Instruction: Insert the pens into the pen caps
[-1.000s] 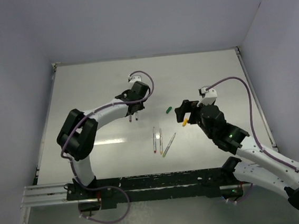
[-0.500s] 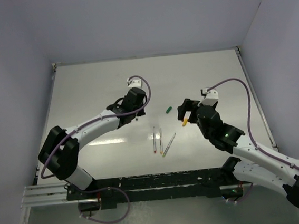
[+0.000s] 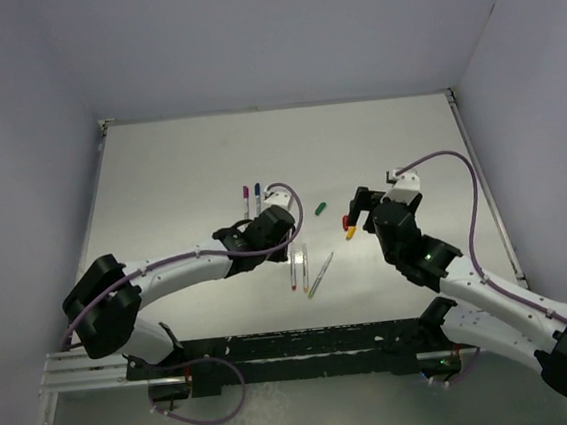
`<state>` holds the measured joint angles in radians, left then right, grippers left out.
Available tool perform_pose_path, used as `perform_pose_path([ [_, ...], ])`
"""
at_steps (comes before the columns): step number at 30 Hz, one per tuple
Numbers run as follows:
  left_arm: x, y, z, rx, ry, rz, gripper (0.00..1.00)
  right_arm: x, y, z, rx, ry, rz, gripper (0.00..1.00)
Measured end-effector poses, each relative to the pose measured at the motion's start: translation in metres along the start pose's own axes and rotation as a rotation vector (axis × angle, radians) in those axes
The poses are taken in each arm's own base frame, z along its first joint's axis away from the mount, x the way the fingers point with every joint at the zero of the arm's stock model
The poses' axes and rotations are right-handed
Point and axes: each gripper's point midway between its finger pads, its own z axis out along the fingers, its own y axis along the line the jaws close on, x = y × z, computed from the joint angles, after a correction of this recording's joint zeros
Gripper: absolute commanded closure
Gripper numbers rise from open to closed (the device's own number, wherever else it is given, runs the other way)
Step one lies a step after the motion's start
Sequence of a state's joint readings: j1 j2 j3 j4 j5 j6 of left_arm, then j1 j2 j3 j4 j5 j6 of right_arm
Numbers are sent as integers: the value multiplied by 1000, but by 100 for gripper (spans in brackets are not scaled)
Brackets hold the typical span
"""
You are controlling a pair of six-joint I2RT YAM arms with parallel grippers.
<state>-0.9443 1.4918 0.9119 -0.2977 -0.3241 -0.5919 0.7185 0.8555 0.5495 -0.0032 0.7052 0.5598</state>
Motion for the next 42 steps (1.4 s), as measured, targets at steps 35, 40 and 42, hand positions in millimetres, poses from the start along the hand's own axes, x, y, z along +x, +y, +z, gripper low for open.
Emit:
perform_pose_path([
  [35,53,-25,22,-54,208,39,51,9,-4,-6,-16,19,36,5],
  [40,54,-23,21,-69,227,47,51,12,-5,-6,-15,24,37,5],
  [42,57,-21,22,-77,238,53,51,14,-5,-6,-15,28,38,5],
])
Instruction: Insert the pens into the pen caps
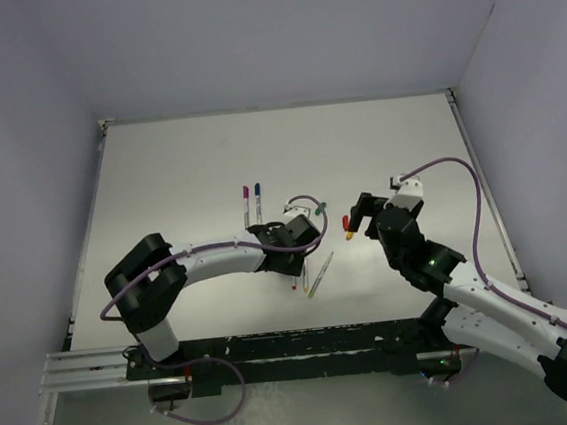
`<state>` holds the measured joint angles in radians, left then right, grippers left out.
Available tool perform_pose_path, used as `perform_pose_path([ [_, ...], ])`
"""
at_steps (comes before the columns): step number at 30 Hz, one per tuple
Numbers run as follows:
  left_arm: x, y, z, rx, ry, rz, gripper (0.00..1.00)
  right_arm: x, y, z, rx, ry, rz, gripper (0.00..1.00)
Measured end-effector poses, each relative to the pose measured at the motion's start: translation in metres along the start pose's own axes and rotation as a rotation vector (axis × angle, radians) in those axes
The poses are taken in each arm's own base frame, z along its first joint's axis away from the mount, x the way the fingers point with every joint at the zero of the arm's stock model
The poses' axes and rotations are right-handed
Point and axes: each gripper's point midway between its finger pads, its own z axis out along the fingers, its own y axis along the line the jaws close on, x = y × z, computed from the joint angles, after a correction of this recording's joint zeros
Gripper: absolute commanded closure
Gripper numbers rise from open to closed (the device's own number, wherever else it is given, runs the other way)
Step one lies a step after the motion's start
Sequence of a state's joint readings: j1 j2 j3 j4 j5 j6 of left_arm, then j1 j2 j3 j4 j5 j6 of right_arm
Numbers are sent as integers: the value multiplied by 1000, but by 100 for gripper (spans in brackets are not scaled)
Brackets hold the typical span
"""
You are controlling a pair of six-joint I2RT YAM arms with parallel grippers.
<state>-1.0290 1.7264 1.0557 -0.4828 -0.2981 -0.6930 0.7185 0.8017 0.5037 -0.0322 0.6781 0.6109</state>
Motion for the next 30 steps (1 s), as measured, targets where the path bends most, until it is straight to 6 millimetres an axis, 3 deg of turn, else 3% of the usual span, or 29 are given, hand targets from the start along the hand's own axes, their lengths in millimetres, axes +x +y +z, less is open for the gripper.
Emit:
perform_pose_path([
  [6,8,3,8,-21,31,16,51,2,2,0,-11,9,-1,5],
  [18,4,-1,12,-19,39,12,52,2,2,-1,-13,8,7,5],
  [30,4,19,12,-18,77,-25,56,3,1,-1,-9,12,25,5],
])
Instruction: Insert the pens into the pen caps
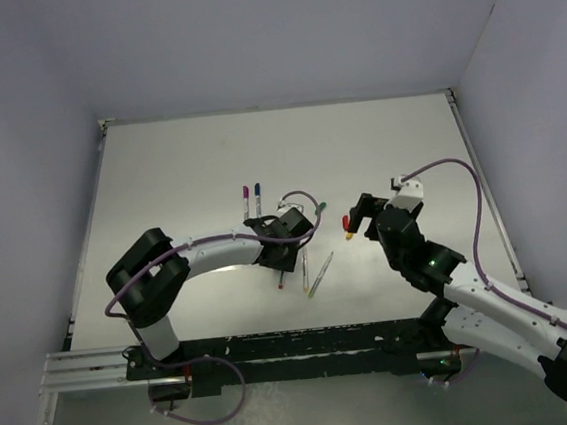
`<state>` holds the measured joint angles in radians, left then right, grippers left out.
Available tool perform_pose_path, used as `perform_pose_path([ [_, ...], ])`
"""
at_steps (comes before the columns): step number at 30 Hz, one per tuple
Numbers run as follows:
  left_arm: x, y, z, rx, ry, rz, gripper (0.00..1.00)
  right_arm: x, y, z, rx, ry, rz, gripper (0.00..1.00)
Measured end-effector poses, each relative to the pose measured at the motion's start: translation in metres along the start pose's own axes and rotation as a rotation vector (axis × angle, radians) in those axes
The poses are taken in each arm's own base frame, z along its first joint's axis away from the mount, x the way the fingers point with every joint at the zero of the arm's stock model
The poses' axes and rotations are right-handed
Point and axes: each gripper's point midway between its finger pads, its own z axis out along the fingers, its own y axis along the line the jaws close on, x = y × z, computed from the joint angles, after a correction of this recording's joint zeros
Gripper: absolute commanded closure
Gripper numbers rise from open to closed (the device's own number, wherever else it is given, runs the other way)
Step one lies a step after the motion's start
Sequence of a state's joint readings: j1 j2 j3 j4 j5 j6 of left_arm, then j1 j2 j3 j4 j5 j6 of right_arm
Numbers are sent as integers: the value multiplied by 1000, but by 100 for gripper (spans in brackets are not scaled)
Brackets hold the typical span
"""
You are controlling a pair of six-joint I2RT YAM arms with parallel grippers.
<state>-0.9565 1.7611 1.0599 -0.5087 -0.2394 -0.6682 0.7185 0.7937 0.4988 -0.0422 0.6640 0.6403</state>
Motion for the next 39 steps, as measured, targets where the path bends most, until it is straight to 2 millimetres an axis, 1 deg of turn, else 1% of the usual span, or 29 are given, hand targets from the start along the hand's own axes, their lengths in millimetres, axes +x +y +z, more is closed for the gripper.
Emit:
perform_pose_path([
  [9,3,-1,0,7,25,38,59,8,-5,2,29,24,-14,5],
  [17,5,-2,1,22,57,64,63,1,-13,1,76,6,-8,4],
  [26,10,-6,5,38,95,90,67,-5,-15,-1,99,-10,2,4],
  [30,11,-7,6,47,102,93,75,-5,-17,-1,108,-13,6,4],
  [31,11,-7,6,49,104,94,80,-5,-18,-1,112,-14,6,4],
  [32,11,-7,6,53,103,93,83,-6,-18,-1,117,-16,8,4],
  [33,11,-8,7,55,104,92,90,-6,-19,-1,118,-17,10,4],
  [35,9,-11,8,70,99,92,99,-6,-20,-1,122,-19,15,4],
  [36,8,-15,8,87,96,93,100,-6,-20,-1,124,-20,17,4],
  [39,11,-17,9,100,106,96,100,-8,-21,-3,125,-26,23,4],
])
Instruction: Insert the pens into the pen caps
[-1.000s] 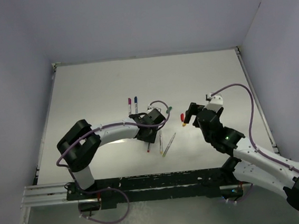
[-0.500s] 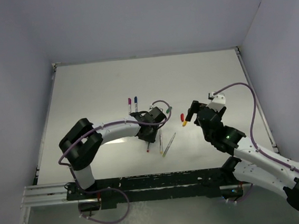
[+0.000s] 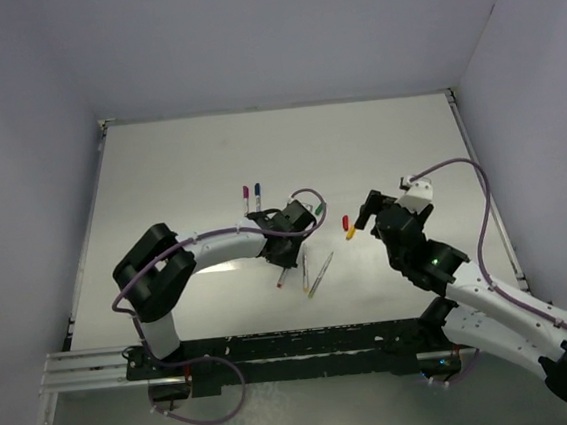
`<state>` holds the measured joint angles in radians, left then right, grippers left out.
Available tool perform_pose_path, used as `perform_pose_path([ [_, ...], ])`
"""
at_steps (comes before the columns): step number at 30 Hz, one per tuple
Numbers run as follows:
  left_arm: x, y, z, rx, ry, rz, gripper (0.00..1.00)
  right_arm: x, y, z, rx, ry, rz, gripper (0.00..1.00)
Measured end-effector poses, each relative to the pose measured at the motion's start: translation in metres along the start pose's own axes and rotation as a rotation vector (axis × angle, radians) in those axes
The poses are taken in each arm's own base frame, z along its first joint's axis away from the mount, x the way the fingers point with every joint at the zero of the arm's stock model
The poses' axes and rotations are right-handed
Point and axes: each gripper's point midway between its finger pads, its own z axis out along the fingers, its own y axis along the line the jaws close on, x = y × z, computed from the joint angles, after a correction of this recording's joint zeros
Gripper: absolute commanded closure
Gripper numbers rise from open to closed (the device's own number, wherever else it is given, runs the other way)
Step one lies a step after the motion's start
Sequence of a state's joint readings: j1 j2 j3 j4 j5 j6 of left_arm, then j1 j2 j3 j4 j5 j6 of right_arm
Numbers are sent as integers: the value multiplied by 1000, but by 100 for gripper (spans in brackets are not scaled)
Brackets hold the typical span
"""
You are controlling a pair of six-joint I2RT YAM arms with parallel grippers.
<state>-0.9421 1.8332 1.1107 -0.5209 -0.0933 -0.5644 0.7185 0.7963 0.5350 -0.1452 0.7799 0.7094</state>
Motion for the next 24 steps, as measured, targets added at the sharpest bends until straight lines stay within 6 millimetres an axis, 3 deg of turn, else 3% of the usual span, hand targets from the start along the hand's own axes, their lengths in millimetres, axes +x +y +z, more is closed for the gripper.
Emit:
perform_pose_path([
  [14,0,1,-2,31,-43,-12,100,1,4,6,28,29,-80,24],
  [20,-4,2,-10,43,-90,-21,100,14,16,20,55,108,-167,38],
  [24,6,5,-17,43,-80,-30,100,28,23,28,61,168,-217,40],
])
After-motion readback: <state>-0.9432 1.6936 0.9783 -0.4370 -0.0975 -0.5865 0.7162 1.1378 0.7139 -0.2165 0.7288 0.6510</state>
